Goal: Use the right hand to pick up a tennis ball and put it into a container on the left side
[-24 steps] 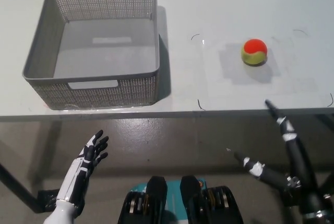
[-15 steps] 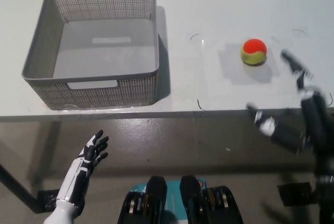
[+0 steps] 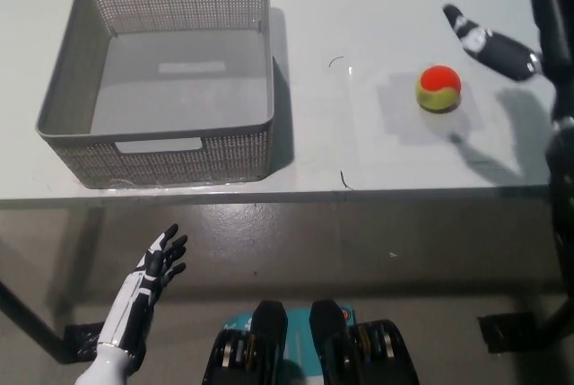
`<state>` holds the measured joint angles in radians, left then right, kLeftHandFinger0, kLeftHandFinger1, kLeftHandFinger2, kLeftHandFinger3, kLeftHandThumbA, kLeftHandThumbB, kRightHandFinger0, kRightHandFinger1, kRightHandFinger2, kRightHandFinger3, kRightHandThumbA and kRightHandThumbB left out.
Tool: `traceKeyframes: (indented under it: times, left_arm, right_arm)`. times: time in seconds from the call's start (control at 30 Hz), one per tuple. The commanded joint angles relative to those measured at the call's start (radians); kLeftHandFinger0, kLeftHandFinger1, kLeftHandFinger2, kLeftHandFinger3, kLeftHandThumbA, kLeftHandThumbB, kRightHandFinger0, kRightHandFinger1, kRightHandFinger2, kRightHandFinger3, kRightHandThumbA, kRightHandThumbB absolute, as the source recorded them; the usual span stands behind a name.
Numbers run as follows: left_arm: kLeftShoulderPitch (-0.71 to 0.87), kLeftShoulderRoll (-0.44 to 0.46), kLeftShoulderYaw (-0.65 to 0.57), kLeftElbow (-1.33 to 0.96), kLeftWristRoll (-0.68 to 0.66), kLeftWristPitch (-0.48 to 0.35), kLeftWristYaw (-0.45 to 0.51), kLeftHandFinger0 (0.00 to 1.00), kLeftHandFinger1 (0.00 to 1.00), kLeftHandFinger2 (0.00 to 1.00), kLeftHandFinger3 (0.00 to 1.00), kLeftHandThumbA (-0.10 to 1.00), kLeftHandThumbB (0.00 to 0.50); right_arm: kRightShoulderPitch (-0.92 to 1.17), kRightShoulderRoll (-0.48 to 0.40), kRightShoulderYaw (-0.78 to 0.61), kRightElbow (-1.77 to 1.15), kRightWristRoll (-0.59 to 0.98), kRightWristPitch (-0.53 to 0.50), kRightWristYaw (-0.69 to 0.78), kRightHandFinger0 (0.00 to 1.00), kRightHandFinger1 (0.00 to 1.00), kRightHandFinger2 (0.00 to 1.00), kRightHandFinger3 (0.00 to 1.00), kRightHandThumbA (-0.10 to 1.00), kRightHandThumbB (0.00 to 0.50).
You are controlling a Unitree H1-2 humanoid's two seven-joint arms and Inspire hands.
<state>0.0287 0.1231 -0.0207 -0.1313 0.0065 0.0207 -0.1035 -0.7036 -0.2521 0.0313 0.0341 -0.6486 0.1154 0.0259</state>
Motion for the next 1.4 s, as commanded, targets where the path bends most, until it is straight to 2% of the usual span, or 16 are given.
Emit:
traceKeyframes:
  times: [0.0, 0.1, 0.37, 0.47, 0.57, 0.67, 0.7, 0.83, 1.03, 1.37]
  left_arm:
    - [-0.011, 0.011, 0.001, -0.018, -0.008, -0.021, -0.011, 1.00, 1.00, 1.00, 1.00, 1.00, 0.000]
    - [-0.013, 0.012, 0.001, -0.016, -0.007, -0.022, -0.011, 1.00, 1.00, 1.00, 1.00, 1.00, 0.000]
    - [-0.007, 0.008, 0.001, -0.010, -0.006, -0.037, -0.007, 1.00, 1.00, 1.00, 1.00, 1.00, 0.000]
    - [-0.006, 0.008, 0.001, -0.011, -0.011, -0.034, -0.010, 1.00, 1.00, 1.00, 1.00, 1.00, 0.000]
    - [-0.006, 0.009, 0.001, -0.014, -0.012, -0.033, -0.011, 1.00, 1.00, 1.00, 1.00, 1.00, 0.000]
    - [-0.004, 0.011, 0.002, -0.016, -0.014, -0.032, -0.013, 1.00, 1.00, 1.00, 1.00, 1.00, 0.000]
    - [-0.004, 0.010, 0.003, -0.014, -0.015, -0.035, -0.012, 1.00, 1.00, 1.00, 1.00, 1.00, 0.000]
    - [-0.004, 0.010, 0.005, -0.010, -0.010, -0.039, -0.008, 1.00, 1.00, 1.00, 1.00, 1.00, 0.015]
    - [0.001, 0.008, 0.006, -0.017, -0.019, -0.032, -0.011, 1.00, 1.00, 1.00, 1.00, 1.00, 0.006]
    - [0.004, 0.013, 0.019, -0.027, -0.026, -0.036, -0.011, 1.00, 1.00, 1.00, 1.00, 1.00, 0.000]
  right_arm:
    - [-0.138, -0.022, 0.026, 0.126, -0.052, 0.041, -0.041, 1.00, 1.00, 1.00, 1.00, 0.78, 0.416]
    - [-0.209, -0.022, 0.042, 0.247, -0.040, 0.040, -0.052, 1.00, 1.00, 1.00, 1.00, 0.84, 0.437]
    - [-0.352, -0.002, 0.081, 0.553, -0.006, 0.001, -0.110, 1.00, 1.00, 1.00, 1.00, 0.89, 0.414]
    - [-0.401, 0.007, 0.103, 0.691, -0.005, -0.026, -0.152, 1.00, 1.00, 1.00, 1.00, 0.95, 0.417]
    - [-0.442, 0.007, 0.134, 0.794, -0.008, -0.011, -0.145, 1.00, 1.00, 1.00, 1.00, 1.00, 0.458]
    - [-0.479, -0.009, 0.191, 0.825, -0.028, 0.060, -0.043, 1.00, 1.00, 1.00, 1.00, 1.00, 0.485]
    - [-0.494, -0.016, 0.206, 0.835, -0.025, 0.072, -0.010, 1.00, 1.00, 1.00, 1.00, 0.99, 0.490]
    - [-0.563, -0.032, 0.242, 0.871, 0.002, 0.132, 0.127, 1.00, 1.00, 1.00, 1.00, 0.83, 0.500]
    - [-0.658, -0.034, 0.298, 0.996, 0.008, 0.166, 0.228, 1.00, 1.00, 1.00, 1.00, 0.73, 0.500]
    - [-0.741, 0.003, 0.354, 1.222, 0.027, 0.135, 0.238, 1.00, 1.00, 1.00, 1.00, 0.75, 0.500]
